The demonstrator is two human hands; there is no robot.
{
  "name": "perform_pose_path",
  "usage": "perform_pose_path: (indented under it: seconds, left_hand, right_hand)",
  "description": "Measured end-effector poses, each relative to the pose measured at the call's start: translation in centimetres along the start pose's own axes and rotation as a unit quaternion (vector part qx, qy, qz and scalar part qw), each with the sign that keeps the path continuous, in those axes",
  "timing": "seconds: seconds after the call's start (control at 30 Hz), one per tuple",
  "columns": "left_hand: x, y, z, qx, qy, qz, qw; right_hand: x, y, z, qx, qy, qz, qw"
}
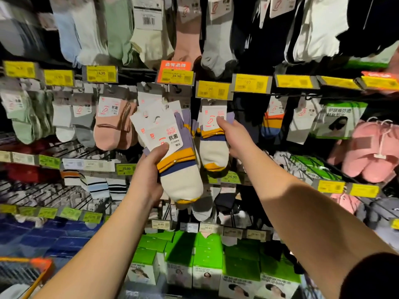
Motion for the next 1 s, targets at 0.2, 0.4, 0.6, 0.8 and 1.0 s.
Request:
perform_pose_path:
  seconds: [0.2, 0.4, 0.6, 0.8, 1.0]
  left_hand:
    - [-0.3, 0.2, 0.7, 0.002, 0.007, -0.001, 1.0]
    - [-0.5, -0.1, 0.2, -0.001, 0.003, 0.011, 1.0]
    - [0.1, -0.2, -0.6, 0.003, 0.008, 0.015, 1.0]
    - [0.6, -0.4, -0.4, -0.005, 0.008, 0.029, 1.0]
    - [1.2, -0.5, -0.2, -0.004, 0.003, 0.022, 1.0]
  right_hand:
    - [-2.6, 0.2, 0.8, 0.142, 0.047, 0.038, 0.988]
    - [-4.3, -0.7, 1.2, 0.515, 0.119, 0.0, 0.849]
    - [-4.9, -0.5, 1.4, 0.568, 0.127, -0.06, 0.811]
    - [-4.5, -0.6, 1.8, 0.551, 0.123, -0.053, 0.824]
    - [-0.3, -0.1, 4.1, 0.382, 0.17, -0.015, 0.908]
Point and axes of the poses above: each hand's wrist, its own x-axis away from the middle knuckle, its own z-axis out of the back of the hand, y = z × x, the point moved 9 cm from there along -x, towards the middle knuckle, and after that the axes turned 3 degrees about -y, right-handed, at the moved point
